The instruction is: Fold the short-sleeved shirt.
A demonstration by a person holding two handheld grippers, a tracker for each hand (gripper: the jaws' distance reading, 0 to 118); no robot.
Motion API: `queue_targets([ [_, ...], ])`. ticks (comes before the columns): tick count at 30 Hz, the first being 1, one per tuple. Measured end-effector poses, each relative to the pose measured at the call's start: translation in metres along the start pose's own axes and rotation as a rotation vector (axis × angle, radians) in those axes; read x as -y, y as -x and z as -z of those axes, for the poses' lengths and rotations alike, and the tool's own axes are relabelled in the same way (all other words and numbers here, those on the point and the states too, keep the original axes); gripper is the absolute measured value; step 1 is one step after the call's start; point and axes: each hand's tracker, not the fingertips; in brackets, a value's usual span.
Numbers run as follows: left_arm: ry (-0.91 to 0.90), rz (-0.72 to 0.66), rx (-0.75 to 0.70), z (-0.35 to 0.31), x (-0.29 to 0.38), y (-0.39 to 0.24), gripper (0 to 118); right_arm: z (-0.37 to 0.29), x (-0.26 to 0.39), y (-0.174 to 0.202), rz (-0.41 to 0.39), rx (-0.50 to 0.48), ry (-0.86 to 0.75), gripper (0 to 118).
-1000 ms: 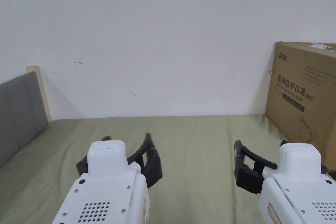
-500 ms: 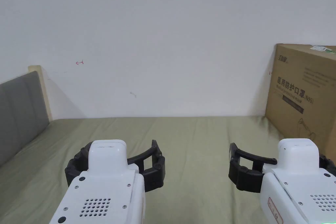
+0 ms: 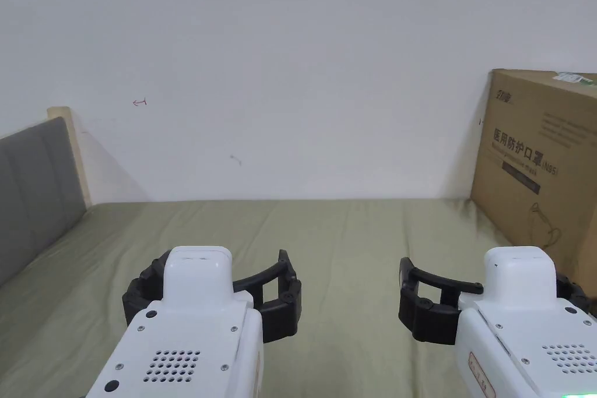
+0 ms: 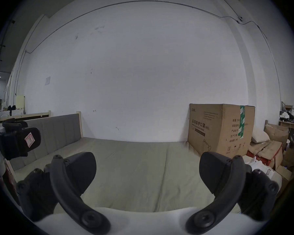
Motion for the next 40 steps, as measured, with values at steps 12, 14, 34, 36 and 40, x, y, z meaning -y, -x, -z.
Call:
queue_targets([
  [12, 0.031, 0.002, 0.075, 0.006, 0.006, -0.005, 109, 0.006, 0.003, 0.0, 0.001, -0.004, 0.032, 118],
  [14, 0.036, -0.024, 0.091, 0.005, 0.006, -0.003, 109, 0.007, 0.004, 0.0, 0.007, -0.007, 0.039, 118],
  [34, 0.076, -0.1, 0.102, 0.008, 0.005, -0.007, 109, 0.012, 0.012, -0.002, 0.04, -0.002, 0.079, 118],
  [36, 0.081, -0.121, 0.113, 0.009, 0.007, -0.007, 109, 0.012, 0.013, -0.002, 0.049, 0.0, 0.083, 118],
  [40, 0.104, -0.092, 0.071, 0.014, 0.014, -0.013, 109, 0.015, 0.017, -0.004, 0.058, 0.0, 0.092, 118],
])
